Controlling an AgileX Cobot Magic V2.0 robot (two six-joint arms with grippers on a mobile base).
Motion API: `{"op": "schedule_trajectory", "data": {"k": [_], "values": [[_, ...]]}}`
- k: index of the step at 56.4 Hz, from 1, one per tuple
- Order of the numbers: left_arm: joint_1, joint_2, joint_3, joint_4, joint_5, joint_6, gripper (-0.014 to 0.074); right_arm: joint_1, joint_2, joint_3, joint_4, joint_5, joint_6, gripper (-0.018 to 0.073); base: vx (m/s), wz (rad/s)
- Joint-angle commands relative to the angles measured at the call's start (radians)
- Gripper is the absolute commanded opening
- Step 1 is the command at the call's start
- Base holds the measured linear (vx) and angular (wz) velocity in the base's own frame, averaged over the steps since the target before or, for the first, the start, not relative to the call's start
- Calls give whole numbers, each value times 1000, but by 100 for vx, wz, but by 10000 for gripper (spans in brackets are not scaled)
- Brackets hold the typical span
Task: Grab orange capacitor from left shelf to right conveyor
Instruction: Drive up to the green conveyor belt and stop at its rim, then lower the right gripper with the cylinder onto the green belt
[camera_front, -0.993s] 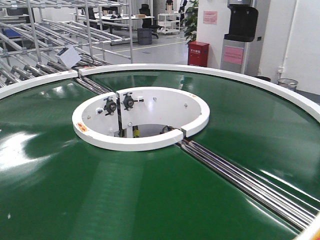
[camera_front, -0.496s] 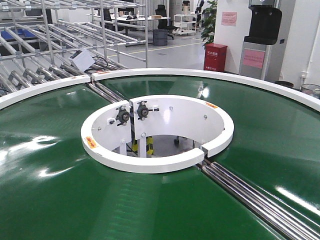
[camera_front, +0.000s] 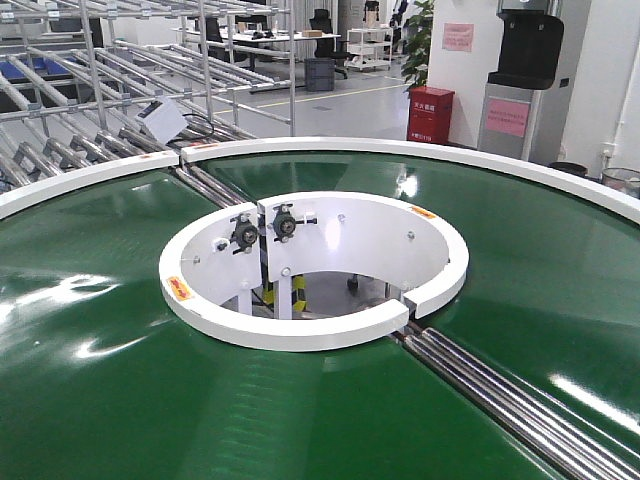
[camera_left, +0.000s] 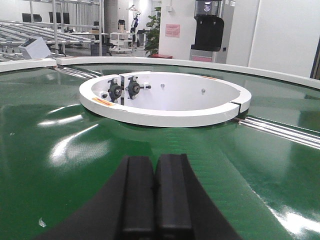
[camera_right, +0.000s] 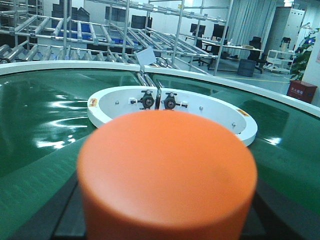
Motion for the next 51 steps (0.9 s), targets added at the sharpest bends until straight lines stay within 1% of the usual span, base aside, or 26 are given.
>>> {"op": "schedule_trajectory", "data": {"k": [1,10,17,21,26,30,33,44,51], "values": [[-8,-4,-30,-5,-83,-6,-6,-7,19,-30,-17,-88,0,-8,0,0],[-8,-4,-30,-5,-83,-6,-6,-7,19,-30,0,-103,0,-8,0,0],[-8,-4,-30,-5,-83,-6,-6,-7,19,-30,100,-120,0,-8,0,0],[-8,-4,-30,-5,-83,-6,-6,-7,25,-30,139,-171,0,-8,0,0],[-8,-4,-30,-5,-83,-6,-6,-7,66,-30,110,-289,-2,-8,0,0],[-8,-4,-30,-5,-83,-6,-6,-7,144,-30,76,-396,-2,-8,0,0],[-8,-4,-30,-5,-83,-6,-6,-7,217,-30,72,-465,-1,-8,0,0],[-8,-4,-30,-5,-83,-6,-6,-7,633,-30,73,-752,-7,-8,0,0],[-8,-4,-30,-5,-83,-6,-6,-7,918,-30,73,-1026,-7,-8,0,0]]}}
